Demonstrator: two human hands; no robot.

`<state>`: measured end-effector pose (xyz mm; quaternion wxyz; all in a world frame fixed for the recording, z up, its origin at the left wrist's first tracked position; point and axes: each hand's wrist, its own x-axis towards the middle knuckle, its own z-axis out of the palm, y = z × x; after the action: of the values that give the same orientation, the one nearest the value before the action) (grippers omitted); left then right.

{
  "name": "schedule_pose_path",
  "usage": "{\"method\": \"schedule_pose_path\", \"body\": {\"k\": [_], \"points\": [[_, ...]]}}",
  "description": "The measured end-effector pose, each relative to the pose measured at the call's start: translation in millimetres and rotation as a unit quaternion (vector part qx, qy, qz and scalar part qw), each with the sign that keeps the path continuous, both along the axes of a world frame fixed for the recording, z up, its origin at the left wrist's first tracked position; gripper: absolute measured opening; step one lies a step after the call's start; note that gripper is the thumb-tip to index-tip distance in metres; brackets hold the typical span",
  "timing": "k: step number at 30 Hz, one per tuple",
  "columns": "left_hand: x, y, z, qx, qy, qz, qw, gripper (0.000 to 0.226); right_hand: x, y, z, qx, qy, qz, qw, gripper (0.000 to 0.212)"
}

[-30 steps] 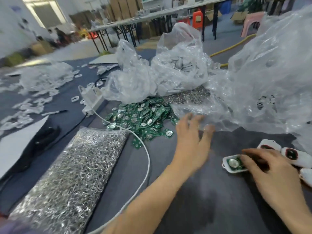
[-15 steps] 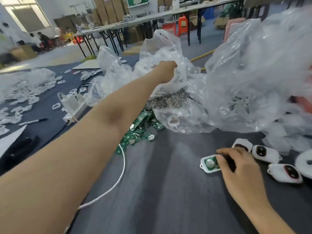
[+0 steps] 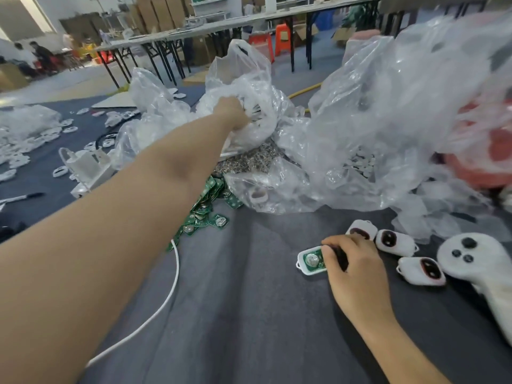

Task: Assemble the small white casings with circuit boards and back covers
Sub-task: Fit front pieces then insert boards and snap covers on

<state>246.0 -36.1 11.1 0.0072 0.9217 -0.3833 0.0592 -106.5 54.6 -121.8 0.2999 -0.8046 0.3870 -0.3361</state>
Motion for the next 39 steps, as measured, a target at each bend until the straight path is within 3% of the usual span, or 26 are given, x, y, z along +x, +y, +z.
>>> {"method": "schedule_pose_path", "body": {"k": [6, 9, 12, 15, 17, 19, 23, 26, 31, 36, 39], "points": [[-6, 20, 39, -0.197, -0.033, -0.005, 0.98, 0.035, 1, 0, 3, 0.018, -0.014, -0.005, 1.0, 0.009], [-25, 37, 73, -0.347, -0.006, -0.05, 0.936, 0.025, 1, 1, 5, 0.031, -0.041, -0.013, 0.999, 0.011], [-90, 78, 79, -0.443, 0.084, -0.201, 0.869, 0.022, 1, 0, 9, 0.04, -0.087, -0.026, 0.995, 0.013], [-175, 125, 25, -0.444, 0.286, -0.294, 0.797, 0.021, -3, 1, 14, 0.075, -0.184, -0.025, 0.98, 0.019], [-216, 149, -20, -0.401, 0.436, -0.292, 0.751, 0.032, -6, 1, 18, 0.13, -0.266, -0.006, 0.955, 0.019], [-236, 159, -58, -0.344, 0.527, -0.286, 0.722, 0.048, -7, 2, 21, 0.204, -0.318, 0.008, 0.926, 0.019], [-239, 166, -93, -0.392, 0.575, -0.248, 0.673, 0.066, -8, -2, 26, 0.313, -0.313, 0.071, 0.894, 0.019], [-240, 169, -103, -0.435, 0.596, -0.204, 0.644, 0.042, -9, -5, 30, 0.377, -0.339, 0.105, 0.856, 0.017], [-237, 172, -109, -0.482, 0.602, -0.172, 0.612, 0.022, -12, -7, 32, 0.412, -0.347, 0.141, 0.831, 0.012], [-232, 170, -113, -0.519, 0.652, -0.14, 0.535, 0.015, -15, -11, 34, 0.473, -0.374, 0.208, 0.77, 0.028], [-230, 170, -111, -0.521, 0.702, -0.111, 0.473, 0.014, -16, -11, 33, 0.478, -0.361, 0.241, 0.764, 0.038]]}}
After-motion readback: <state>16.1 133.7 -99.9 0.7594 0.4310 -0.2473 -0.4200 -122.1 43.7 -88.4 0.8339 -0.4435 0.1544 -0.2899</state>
